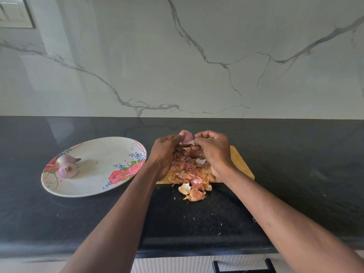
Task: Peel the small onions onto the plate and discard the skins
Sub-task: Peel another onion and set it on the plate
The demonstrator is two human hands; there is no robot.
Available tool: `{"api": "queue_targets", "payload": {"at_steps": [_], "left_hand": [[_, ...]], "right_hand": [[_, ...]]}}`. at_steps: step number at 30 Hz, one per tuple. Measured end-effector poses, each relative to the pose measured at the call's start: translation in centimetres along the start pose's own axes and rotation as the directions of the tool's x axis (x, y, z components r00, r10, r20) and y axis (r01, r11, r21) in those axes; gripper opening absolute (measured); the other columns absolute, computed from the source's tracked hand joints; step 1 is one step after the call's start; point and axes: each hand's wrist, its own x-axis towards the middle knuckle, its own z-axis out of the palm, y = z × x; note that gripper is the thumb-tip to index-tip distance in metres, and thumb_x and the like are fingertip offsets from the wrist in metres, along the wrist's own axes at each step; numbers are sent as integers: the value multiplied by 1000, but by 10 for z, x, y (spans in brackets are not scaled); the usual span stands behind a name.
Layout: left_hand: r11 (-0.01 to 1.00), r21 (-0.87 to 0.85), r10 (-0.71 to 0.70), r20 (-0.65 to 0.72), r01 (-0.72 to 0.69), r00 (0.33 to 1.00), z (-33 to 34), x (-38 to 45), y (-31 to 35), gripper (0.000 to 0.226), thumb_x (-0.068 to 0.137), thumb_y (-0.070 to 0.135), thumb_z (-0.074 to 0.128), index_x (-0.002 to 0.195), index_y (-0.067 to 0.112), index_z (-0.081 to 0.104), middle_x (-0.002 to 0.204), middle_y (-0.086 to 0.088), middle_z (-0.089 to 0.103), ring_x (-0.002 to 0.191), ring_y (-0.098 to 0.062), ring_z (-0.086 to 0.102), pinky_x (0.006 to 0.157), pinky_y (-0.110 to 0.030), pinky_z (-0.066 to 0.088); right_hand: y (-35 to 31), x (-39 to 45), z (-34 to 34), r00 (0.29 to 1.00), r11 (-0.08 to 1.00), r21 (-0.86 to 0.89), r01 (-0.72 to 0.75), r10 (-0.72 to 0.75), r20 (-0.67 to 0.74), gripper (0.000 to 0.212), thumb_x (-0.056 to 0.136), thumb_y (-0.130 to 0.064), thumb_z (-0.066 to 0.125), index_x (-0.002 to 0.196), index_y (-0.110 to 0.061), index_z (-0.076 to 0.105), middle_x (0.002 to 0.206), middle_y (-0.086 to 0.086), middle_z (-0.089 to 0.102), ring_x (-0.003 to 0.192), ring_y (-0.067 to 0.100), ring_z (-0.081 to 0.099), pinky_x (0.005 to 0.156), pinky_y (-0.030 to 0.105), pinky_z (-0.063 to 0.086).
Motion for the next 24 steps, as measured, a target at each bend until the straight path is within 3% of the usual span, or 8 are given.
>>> {"api": "queue_targets", "payload": {"at_steps": [4, 9, 15, 18, 21, 24], "left_hand": [[1000, 12, -9, -15, 9, 1000, 1, 1, -2, 26, 100, 24, 61, 107, -1, 67, 75, -11, 64, 56, -18, 57, 55, -30, 45], [998, -29, -50, -9, 50, 999, -1, 3, -1, 31, 102, 23, 58, 110, -5, 64, 75, -12, 62, 58, -17, 57, 51, -27, 43], [980, -160, -104, 75, 115, 992, -1, 2, 3, 31, 104, 27, 52, 103, -2, 65, 75, -12, 65, 59, -15, 58, 49, -22, 47], [972, -201, -112, 66, 124, 991, -2, 3, 3, 34, 104, 27, 52, 110, -4, 62, 78, -13, 66, 61, -16, 60, 51, -22, 49], [959, -262, -106, 34, 111, 994, -7, 7, 2, 33, 103, 25, 52, 116, -5, 60, 84, -18, 66, 64, -19, 60, 52, -24, 50], [953, -287, -97, 23, 100, 995, -10, 10, 3, 26, 102, 18, 53, 115, -2, 63, 87, -17, 68, 67, -19, 62, 57, -25, 51]], "right_hand": [[-2, 1, -1, 1000, 1000, 4, 3, -3, -9, 5, 81, 5, 72, 84, 0, 73, 68, 4, 71, 59, 16, 69, 55, 25, 57], [0, 3, -1, 1000, 999, 36, -16, 15, 26, 7, 82, 4, 72, 85, -1, 73, 67, 4, 71, 57, 14, 69, 55, 24, 55], [0, 4, -2, 984, 965, 202, -167, 152, 90, 10, 79, 8, 70, 83, 0, 73, 71, 9, 72, 57, 18, 66, 65, 34, 57], [2, 5, -2, 981, 957, 224, -185, 164, 107, 9, 80, 7, 70, 79, -2, 72, 69, 8, 71, 56, 19, 65, 66, 34, 57], [1, 5, -2, 997, 999, 24, -49, 47, 66, 11, 83, -3, 68, 74, -3, 74, 67, 6, 70, 53, 14, 64, 56, 24, 52], [4, 3, -1, 988, 962, -235, 136, -114, 108, 25, 87, -19, 69, 70, -2, 72, 57, 3, 66, 50, 15, 59, 45, 21, 43]]}}
